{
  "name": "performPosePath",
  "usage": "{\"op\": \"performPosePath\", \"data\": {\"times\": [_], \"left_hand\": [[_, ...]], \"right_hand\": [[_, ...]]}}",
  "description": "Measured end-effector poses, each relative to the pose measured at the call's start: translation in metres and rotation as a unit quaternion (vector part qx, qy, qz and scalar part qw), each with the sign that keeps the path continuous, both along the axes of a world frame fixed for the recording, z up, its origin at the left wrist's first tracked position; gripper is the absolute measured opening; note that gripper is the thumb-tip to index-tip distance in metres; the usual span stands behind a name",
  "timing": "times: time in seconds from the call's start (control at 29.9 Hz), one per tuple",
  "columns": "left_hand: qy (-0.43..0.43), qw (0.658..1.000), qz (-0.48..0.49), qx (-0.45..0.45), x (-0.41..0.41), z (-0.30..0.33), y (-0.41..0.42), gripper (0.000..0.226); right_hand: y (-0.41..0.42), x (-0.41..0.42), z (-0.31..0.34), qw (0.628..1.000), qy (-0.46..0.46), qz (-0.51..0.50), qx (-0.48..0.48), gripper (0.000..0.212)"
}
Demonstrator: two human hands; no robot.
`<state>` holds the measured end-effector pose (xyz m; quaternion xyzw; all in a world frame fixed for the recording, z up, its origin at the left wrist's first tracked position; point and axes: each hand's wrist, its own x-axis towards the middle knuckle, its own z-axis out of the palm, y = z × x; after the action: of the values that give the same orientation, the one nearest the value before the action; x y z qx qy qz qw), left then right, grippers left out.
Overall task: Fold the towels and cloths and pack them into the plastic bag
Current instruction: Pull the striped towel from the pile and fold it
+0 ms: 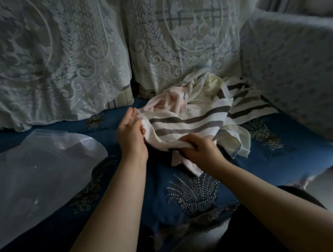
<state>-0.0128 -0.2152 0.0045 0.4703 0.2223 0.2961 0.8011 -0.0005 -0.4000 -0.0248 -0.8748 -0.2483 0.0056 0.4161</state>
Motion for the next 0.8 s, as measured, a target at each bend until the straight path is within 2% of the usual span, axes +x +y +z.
{"op": "performPosePath", "data": {"times": [0.03, 0.1, 0.17, 0.2, 0.23, 0.3, 0.37, 0.4, 0.43, 0.47, 0.5, 0.53, 0.57, 0.6, 0.63, 0.7, 0.77, 0.8], "left_hand": [[0.019, 0.998, -0.014, 0.053, 0.000, 0.000, 0.000, 0.047], [0.103, 0.985, -0.079, 0.117, 0.001, -0.009, -0.005, 0.052], [0.214, 0.963, -0.124, 0.103, 0.001, -0.027, -0.011, 0.057], [0.258, 0.955, -0.121, 0.078, 0.001, -0.038, -0.014, 0.054], [0.303, 0.944, -0.104, 0.075, 0.001, -0.049, -0.015, 0.048], [0.411, 0.899, -0.073, 0.131, 0.002, -0.070, -0.017, 0.041], [0.460, 0.871, -0.056, 0.162, 0.003, -0.079, -0.019, 0.042], [0.472, 0.862, -0.056, 0.176, 0.004, -0.081, -0.021, 0.045], [0.479, 0.854, -0.054, 0.194, 0.005, -0.083, -0.021, 0.047], [0.492, 0.840, -0.050, 0.222, 0.005, -0.083, -0.023, 0.047], [0.506, 0.824, -0.043, 0.253, 0.006, -0.085, -0.024, 0.047], [0.521, 0.804, -0.036, 0.283, 0.005, -0.087, -0.026, 0.049], [0.535, 0.786, -0.029, 0.308, 0.005, -0.091, -0.027, 0.052], [0.545, 0.772, -0.021, 0.327, 0.004, -0.094, -0.027, 0.055], [0.547, 0.767, -0.007, 0.335, 0.004, -0.098, -0.026, 0.055], [0.544, 0.772, 0.044, 0.326, 0.005, -0.102, -0.022, 0.044], [0.552, 0.773, 0.080, 0.303, 0.003, -0.103, -0.015, 0.034], [0.542, 0.787, 0.096, 0.280, 0.003, -0.103, -0.014, 0.031]], "right_hand": [[0.004, -0.003, 0.002, 0.999, 0.016, 0.034, -0.003, 0.021], [0.009, -0.005, 0.008, 0.989, 0.044, 0.124, -0.069, 0.028], [0.009, 0.004, 0.009, 0.964, 0.085, 0.197, -0.156, 0.039], [0.006, 0.013, 0.009, 0.965, 0.096, 0.184, -0.158, 0.039], [0.003, 0.025, 0.010, 0.980, 0.096, 0.132, -0.118, 0.034], [-0.012, 0.065, 0.008, 0.994, 0.077, -0.070, 0.022, 0.026], [-0.034, 0.108, 0.005, 0.939, 0.090, -0.270, 0.191, 0.028], [-0.047, 0.125, -0.002, 0.907, 0.115, -0.327, 0.238, 0.029], [-0.060, 0.140, -0.015, 0.892, 0.138, -0.362, 0.233, 0.030], [-0.071, 0.149, -0.028, 0.871, 0.207, -0.387, 0.221, 0.033], [-0.077, 0.151, -0.038, 0.857, 0.235, -0.412, 0.202, 0.036], [-0.081, 0.153, -0.048, 0.872, 0.240, -0.413, 0.110, 0.038], [-0.084, 0.160, -0.051, 0.860, 0.258, -0.420, 0.134, 0.037], [-0.086, 0.170, -0.050, 0.788, 0.353, -0.408, 0.296, 0.032], [-0.089, 0.174, -0.047, 0.741, 0.376, -0.358, 0.425, 0.025], [-0.093, 0.180, -0.050, 0.684, 0.383, -0.329, 0.527, 0.013], [-0.095, 0.186, -0.057, 0.692, 0.391, -0.306, 0.524, 0.018], [-0.096, 0.189, -0.059, 0.696, 0.390, -0.311, 0.516, 0.027]]}}
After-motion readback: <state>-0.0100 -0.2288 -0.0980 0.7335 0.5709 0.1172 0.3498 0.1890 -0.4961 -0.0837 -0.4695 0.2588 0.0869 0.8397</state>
